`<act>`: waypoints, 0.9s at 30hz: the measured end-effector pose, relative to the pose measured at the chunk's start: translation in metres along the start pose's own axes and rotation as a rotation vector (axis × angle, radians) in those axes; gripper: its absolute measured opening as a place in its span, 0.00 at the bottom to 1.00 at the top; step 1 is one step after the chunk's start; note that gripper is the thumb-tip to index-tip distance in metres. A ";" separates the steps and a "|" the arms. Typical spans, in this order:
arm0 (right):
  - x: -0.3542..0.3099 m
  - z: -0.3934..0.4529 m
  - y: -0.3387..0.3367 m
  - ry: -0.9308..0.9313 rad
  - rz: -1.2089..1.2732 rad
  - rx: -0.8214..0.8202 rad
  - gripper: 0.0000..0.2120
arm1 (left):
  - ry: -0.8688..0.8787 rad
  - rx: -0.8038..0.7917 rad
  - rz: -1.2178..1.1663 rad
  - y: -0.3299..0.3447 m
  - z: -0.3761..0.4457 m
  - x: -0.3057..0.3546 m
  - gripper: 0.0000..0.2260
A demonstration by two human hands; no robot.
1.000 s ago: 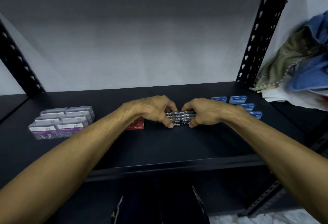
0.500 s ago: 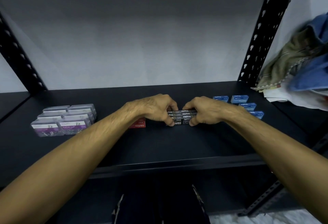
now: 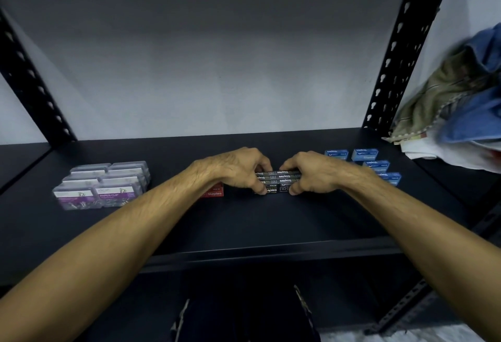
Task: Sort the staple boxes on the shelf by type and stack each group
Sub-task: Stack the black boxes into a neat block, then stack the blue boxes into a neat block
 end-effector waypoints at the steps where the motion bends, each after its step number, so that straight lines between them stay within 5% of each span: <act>1: 0.000 0.000 0.000 0.003 0.001 0.001 0.19 | 0.003 0.001 0.003 0.000 -0.001 0.001 0.19; 9: 0.014 -0.010 -0.017 0.060 -0.015 0.071 0.38 | -0.060 0.014 -0.001 -0.017 -0.006 0.003 0.30; 16: 0.065 -0.049 -0.074 0.161 0.050 0.267 0.26 | -0.021 0.278 -0.196 -0.042 0.017 0.030 0.17; 27: 0.136 -0.096 -0.073 0.300 -0.136 0.321 0.16 | 0.206 0.278 -0.106 0.016 0.067 0.144 0.08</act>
Point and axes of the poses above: each hand's wrist, its own z-axis towards the middle knuckle, its own y-axis out of the palm, x = y × z, the point moved 6 cm from there along z, towards the middle knuckle, and after that the axes turned 8 degrees about x, right-handed, at the moved point
